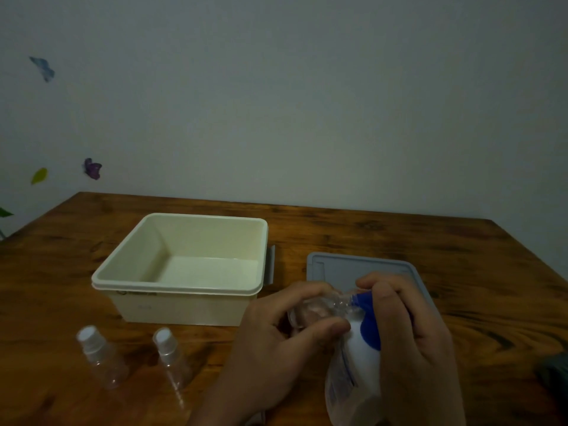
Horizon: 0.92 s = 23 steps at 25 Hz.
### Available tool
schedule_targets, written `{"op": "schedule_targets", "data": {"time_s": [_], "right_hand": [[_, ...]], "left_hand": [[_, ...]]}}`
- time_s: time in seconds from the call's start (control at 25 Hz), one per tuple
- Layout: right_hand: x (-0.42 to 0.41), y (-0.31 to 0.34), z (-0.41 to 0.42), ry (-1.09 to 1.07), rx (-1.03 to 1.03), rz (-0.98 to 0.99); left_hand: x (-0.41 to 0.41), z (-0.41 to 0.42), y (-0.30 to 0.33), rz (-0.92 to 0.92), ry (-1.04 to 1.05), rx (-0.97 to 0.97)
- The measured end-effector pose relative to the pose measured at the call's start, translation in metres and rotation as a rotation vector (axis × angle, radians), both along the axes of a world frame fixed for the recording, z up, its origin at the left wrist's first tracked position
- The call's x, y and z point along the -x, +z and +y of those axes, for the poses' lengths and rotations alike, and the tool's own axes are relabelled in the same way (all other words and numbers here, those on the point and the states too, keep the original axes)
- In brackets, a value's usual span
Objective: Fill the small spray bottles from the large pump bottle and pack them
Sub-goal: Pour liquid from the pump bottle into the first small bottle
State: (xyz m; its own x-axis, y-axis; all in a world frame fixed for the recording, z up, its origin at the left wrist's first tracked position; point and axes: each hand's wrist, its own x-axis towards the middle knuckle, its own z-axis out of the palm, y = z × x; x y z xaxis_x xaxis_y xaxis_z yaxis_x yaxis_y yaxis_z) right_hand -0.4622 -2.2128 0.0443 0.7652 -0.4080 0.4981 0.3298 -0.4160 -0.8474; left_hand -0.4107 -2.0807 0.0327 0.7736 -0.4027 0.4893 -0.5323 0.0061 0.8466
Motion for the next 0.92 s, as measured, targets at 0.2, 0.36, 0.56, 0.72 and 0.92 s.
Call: {"op": "schedule_targets", "data": {"time_s": [0.2, 0.36, 0.56, 0.72, 0.92], "right_hand": [[0.0016, 0.0023, 0.0011, 0.019, -0.017, 0.011], [0.0000, 0.0011, 0.0003, 0.029, -0.042, 0.027], [0.0027, 0.0012, 0.0011, -0.002, 0.006, 0.054], [0.0026, 0.0018, 0.0001, 0.036, -0.065, 0.066], [0.0046, 0.0019, 0.0004, 0.027, 0.013, 0.056]], "left_hand": [[0.0009, 0.0003, -0.0016, -0.009, -0.003, 0.007], [-0.0003, 0.0001, 0.0006, -0.020, -0.007, -0.001], [0.0003, -0.0001, -0.0008, -0.015, 0.011, 0.001], [-0.0015, 0.0008, -0.0029, -0.037, 0.006, -0.002], [-0.0006, 0.0017, -0.0014, -0.017, 0.005, -0.020]]}}
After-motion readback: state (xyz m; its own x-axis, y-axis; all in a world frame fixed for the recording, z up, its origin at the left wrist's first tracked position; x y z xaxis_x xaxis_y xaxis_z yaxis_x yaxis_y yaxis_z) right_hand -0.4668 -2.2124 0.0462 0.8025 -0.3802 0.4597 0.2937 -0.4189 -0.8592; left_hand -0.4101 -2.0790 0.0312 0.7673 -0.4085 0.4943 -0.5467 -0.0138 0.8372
